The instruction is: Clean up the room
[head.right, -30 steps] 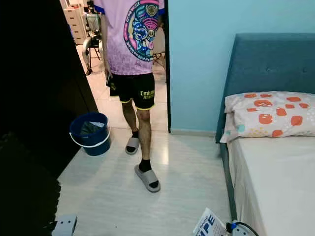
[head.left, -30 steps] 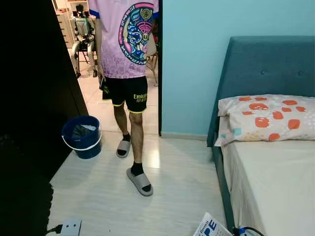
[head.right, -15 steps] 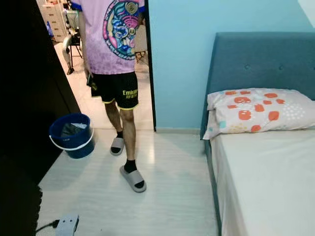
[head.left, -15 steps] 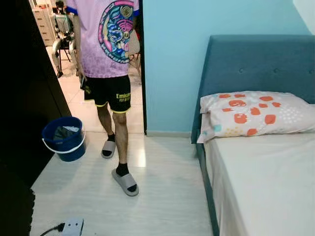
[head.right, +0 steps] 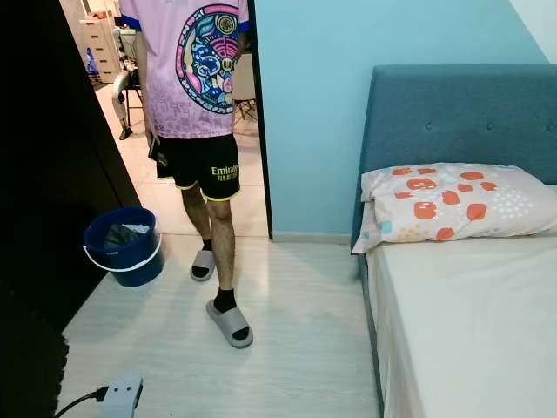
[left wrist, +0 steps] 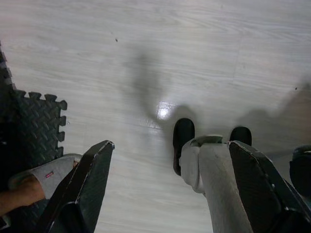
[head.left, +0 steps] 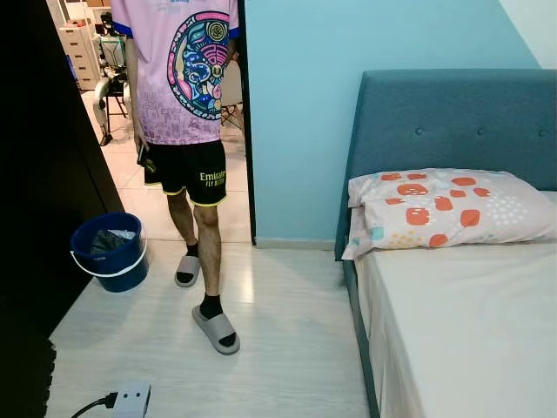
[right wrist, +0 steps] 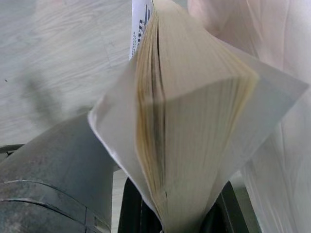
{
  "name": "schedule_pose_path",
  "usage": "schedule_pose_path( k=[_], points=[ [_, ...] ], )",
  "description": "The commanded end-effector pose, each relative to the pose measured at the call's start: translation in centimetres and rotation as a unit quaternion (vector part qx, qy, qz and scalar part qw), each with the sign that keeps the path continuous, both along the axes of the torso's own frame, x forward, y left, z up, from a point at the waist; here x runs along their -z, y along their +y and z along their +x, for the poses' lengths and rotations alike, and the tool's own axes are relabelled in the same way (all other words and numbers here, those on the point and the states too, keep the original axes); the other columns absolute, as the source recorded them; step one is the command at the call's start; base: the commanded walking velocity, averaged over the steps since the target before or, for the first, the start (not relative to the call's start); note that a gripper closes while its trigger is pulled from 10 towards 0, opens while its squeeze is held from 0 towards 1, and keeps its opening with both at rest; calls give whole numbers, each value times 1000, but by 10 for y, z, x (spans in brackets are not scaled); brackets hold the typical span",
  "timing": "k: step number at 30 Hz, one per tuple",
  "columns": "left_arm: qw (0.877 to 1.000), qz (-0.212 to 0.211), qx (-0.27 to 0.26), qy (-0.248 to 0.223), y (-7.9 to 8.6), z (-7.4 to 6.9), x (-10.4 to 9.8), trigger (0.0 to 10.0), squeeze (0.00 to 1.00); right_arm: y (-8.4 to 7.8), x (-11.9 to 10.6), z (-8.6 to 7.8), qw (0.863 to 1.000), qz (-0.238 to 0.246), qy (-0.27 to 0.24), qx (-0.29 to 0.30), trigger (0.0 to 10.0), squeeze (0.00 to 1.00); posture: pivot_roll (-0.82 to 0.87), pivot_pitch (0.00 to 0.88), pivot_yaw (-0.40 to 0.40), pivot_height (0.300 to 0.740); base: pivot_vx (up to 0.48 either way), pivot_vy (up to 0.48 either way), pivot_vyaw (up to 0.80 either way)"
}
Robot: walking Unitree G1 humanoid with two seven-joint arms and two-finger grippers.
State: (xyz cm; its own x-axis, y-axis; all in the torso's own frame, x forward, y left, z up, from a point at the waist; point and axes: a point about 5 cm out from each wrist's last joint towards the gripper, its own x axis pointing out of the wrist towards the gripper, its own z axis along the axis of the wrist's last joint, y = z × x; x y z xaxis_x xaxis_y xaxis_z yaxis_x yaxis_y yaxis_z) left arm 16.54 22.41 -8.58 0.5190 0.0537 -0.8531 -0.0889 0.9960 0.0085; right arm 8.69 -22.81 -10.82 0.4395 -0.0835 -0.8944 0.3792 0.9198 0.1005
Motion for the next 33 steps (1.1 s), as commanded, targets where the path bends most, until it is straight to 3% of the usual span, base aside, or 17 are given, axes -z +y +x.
schedule_pose_path(
  k=[1,24,33],
  points=[
    [1000,-2,-1,10,0,-6,3,10000,0,2,0,4,1000,0,-2,-11,10000,0,-16,0,-22,740,0,0,0],
    [1000,-11,-13,4,-2,-5,2,10000,0,4,0,8,1000,-7,10,-18,10000,0,-10,0,-22,740,0,0,0],
    [1000,-16,-13,5,-8,-3,3,10000,0,-10,-3,6,1000,-23,14,-10,10000,0,-76,0,-40,740,0,0,-687]
  ],
)
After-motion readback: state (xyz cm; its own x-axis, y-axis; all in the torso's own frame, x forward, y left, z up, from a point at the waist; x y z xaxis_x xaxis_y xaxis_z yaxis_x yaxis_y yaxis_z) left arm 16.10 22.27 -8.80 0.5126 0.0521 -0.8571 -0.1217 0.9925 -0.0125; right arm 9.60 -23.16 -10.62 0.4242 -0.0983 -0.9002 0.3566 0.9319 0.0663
